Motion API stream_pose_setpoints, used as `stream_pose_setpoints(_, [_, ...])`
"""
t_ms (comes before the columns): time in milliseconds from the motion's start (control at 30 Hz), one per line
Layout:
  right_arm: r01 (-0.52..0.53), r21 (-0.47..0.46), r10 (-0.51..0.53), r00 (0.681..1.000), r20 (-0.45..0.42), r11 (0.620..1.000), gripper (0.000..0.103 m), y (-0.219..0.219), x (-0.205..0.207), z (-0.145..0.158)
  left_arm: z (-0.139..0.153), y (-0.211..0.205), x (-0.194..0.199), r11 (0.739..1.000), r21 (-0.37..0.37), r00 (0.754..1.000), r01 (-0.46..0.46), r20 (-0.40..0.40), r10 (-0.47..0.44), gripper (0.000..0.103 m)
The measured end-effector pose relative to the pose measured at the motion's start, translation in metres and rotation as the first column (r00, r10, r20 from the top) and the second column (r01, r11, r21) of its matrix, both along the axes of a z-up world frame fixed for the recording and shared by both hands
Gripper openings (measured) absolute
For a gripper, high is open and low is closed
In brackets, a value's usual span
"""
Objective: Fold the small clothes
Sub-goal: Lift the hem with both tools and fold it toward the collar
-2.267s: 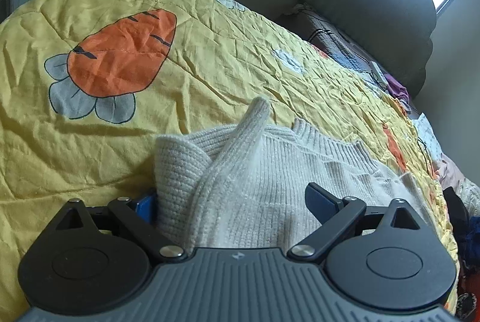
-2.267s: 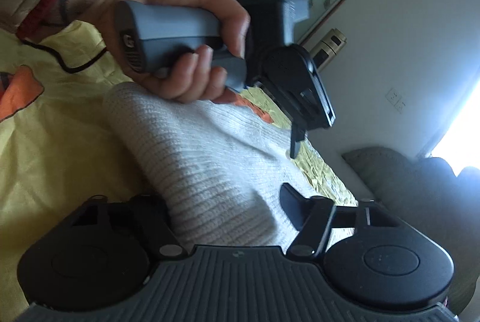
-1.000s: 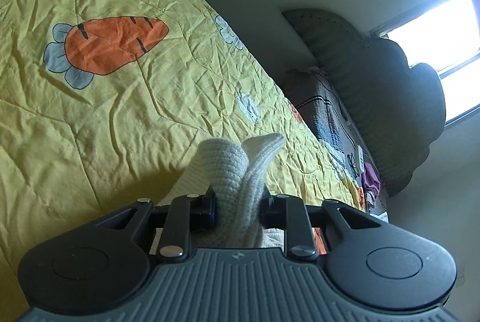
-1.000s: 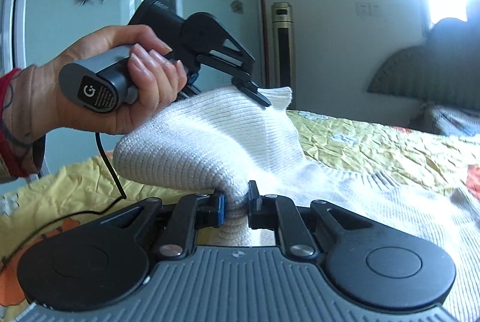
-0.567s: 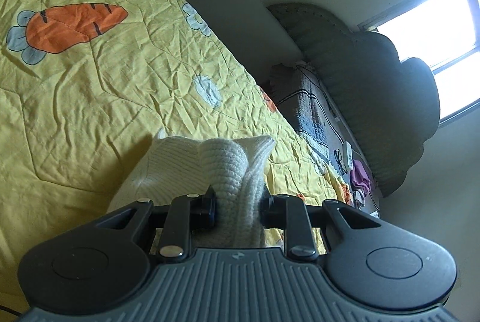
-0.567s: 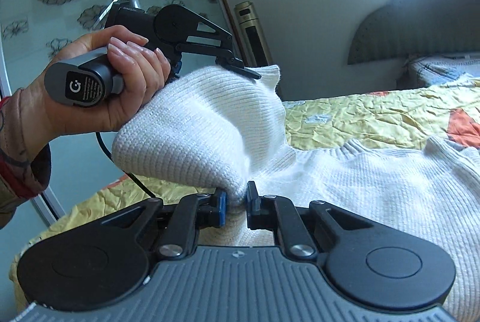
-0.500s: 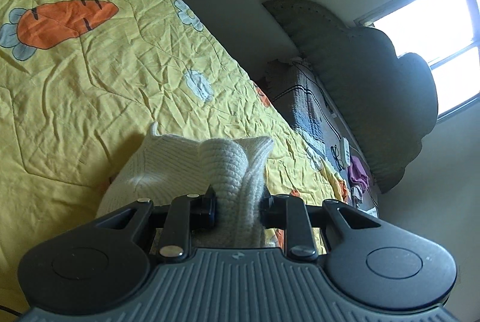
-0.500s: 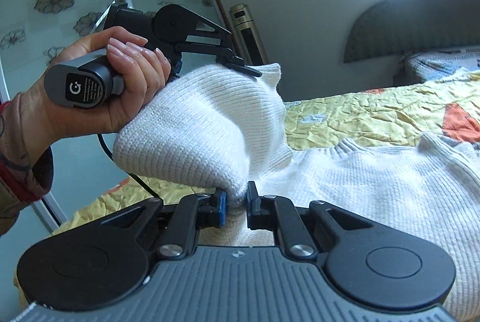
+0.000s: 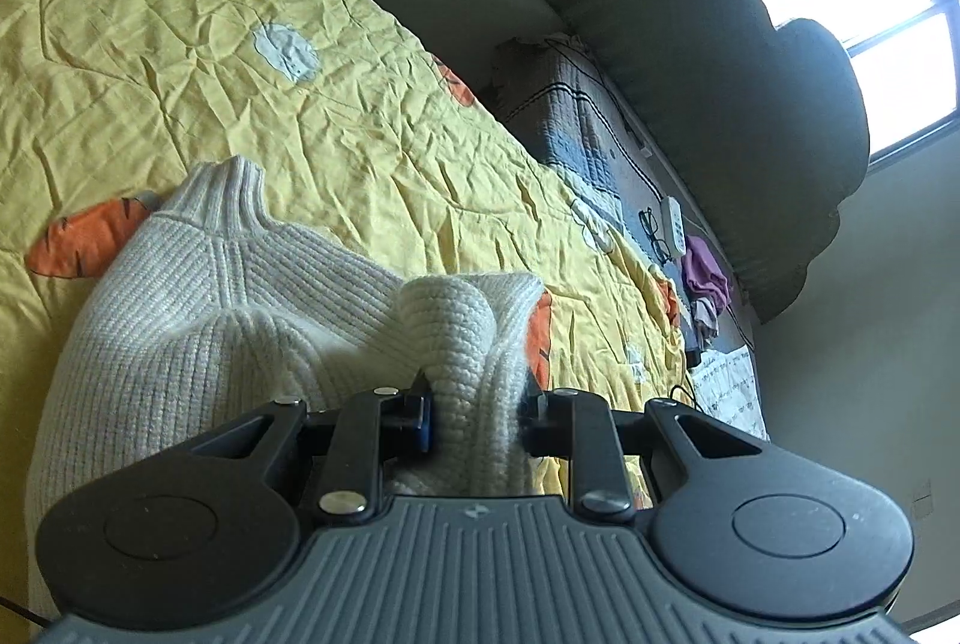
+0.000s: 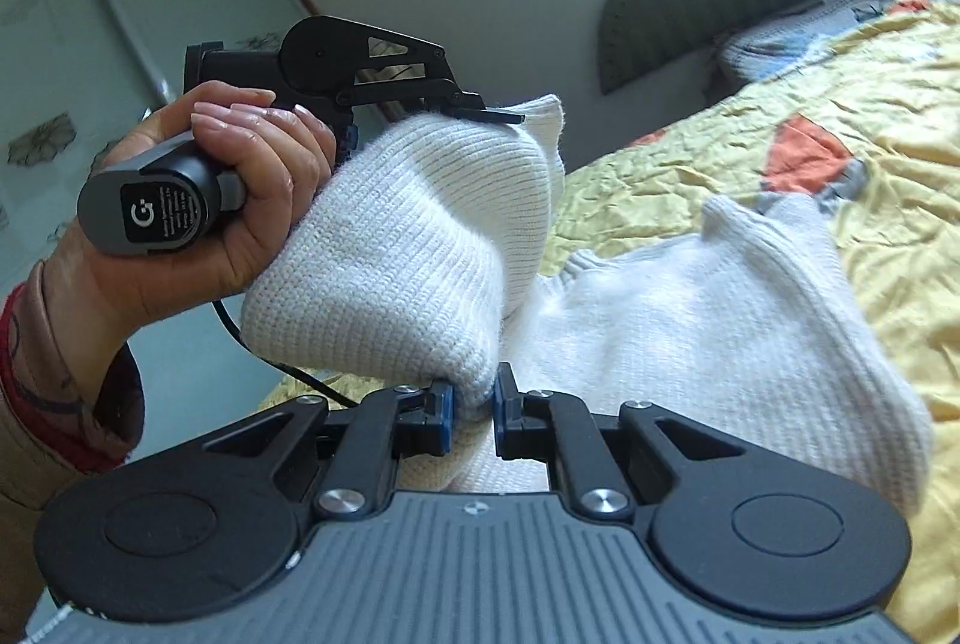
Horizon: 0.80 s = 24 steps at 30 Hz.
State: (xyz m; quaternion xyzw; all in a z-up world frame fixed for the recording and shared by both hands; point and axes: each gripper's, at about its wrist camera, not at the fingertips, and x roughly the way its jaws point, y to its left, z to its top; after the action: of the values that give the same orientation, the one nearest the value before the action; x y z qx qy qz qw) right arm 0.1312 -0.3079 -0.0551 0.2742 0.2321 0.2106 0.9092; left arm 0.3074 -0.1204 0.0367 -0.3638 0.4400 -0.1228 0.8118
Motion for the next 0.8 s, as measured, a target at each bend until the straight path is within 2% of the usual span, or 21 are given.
stream_pose_setpoints(433, [0.094, 0.102, -0.085, 0.993, -0.088, 0.990, 0.015, -0.047, -0.019, -0.025, -0.025, -0.076, -0.009, 0.992, 0.078, 0.995, 0.097, -0.016, -0.096, 0.024])
stream_pose_setpoints(667, [0.123, 0.156, -0.097, 0.982, -0.163, 0.980, 0.015, -0.060, -0.021, -0.044, -0.050, -0.093, -0.005, 0.989, 0.081, 0.991, 0.122, -0.056, -0.118, 0.026])
stream_pose_setpoints(800, [0.121, 0.173, -0.087, 0.977, -0.195, 0.977, 0.017, -0.062, -0.021, -0.049, -0.055, -0.098, -0.002, 0.986, 0.098, 0.990, 0.133, -0.053, -0.129, 0.029])
